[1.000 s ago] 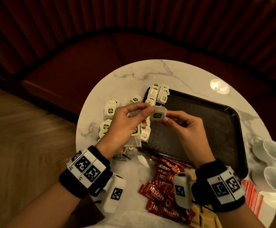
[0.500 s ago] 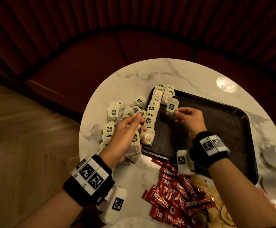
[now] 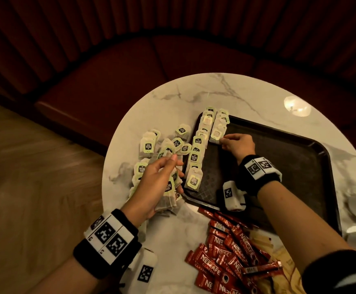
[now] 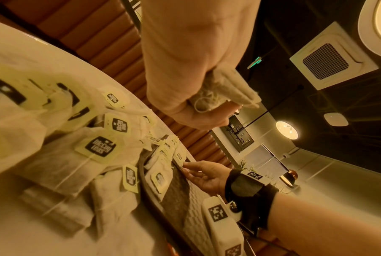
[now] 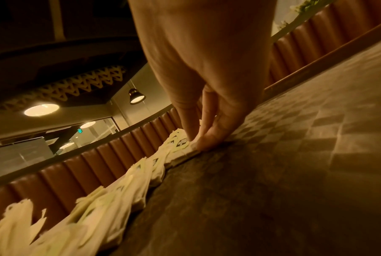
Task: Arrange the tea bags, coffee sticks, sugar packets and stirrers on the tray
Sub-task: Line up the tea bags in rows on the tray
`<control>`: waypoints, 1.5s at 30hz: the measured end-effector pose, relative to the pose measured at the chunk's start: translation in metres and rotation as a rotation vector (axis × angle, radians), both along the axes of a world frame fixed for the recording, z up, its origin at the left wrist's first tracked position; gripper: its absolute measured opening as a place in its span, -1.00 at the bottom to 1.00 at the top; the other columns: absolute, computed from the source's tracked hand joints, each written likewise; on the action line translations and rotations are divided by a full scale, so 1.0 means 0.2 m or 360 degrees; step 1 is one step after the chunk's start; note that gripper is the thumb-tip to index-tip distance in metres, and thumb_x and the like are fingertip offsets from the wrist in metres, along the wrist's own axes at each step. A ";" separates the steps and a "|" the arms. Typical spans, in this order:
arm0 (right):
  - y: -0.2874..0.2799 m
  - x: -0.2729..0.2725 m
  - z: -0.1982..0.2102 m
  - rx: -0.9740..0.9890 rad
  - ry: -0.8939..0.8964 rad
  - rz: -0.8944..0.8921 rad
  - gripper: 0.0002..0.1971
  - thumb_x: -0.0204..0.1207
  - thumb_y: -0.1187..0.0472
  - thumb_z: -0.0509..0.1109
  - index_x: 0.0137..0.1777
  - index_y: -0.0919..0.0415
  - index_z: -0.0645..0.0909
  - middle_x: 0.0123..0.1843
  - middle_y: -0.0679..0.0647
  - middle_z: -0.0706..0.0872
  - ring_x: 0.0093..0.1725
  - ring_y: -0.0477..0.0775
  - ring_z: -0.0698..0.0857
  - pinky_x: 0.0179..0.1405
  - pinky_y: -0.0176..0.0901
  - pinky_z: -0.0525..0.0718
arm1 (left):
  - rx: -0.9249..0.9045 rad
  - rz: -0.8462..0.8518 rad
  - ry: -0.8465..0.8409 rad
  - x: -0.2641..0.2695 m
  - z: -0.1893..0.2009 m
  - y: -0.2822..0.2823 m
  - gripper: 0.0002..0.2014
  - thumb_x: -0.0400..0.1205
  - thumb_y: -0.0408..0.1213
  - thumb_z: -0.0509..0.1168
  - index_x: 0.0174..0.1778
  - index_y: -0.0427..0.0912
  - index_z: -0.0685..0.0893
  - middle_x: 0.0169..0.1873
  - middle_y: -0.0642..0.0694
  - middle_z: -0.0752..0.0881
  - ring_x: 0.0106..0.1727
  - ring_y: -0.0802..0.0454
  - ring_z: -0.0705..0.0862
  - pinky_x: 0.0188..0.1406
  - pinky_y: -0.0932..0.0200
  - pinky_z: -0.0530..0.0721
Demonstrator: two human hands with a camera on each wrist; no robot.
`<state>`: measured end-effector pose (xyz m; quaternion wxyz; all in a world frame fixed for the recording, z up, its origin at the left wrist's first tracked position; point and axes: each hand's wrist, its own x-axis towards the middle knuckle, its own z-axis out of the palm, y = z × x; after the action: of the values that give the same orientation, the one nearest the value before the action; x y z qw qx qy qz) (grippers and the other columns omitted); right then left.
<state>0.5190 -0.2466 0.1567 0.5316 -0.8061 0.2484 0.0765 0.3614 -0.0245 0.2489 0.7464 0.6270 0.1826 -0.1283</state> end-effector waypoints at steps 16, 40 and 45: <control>0.26 -0.63 0.58 0.0691 -0.0134 0.0613 -0.84 0.66 0.19 0.33 0.13 0.19 0.71 -0.10 0.07 0.78 -0.12 -0.01 0.77 -0.07 -0.15 0.81 | -0.0256 0.0326 0.0064 0.07 0.04 -0.04 -0.62 0.77 0.04 0.06 0.10 -0.16 0.65 -0.18 -0.09 0.77 -0.32 0.05 0.71 -0.45 0.24 0.66; 0.23 -0.83 0.65 0.0785 -0.0573 0.0478 -0.76 0.46 0.28 0.51 0.12 0.25 0.74 0.08 0.14 0.83 0.11 0.06 0.80 0.09 -0.16 0.76 | -0.0126 0.0032 -0.0534 0.01 0.17 -0.05 -0.83 0.44 -0.26 0.47 -0.13 -0.25 0.74 0.08 -0.28 0.75 -0.36 0.21 0.62 -0.55 0.27 0.47; 0.17 -0.80 0.63 0.0565 -0.0550 0.0506 -0.82 0.50 0.28 0.50 0.08 0.21 0.79 -0.01 0.03 0.85 0.01 -0.11 0.79 0.02 -0.31 0.70 | -0.0109 -0.0099 -0.0468 0.02 0.17 -0.04 -0.91 0.50 -0.40 0.45 -0.10 -0.24 0.76 -0.16 0.02 0.76 -0.43 0.24 0.58 -0.60 0.30 0.42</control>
<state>0.3595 -0.2135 0.2829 0.6802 -0.7303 0.0076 0.0626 0.3655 -0.0318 0.2823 0.7817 0.6185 0.0474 -0.0643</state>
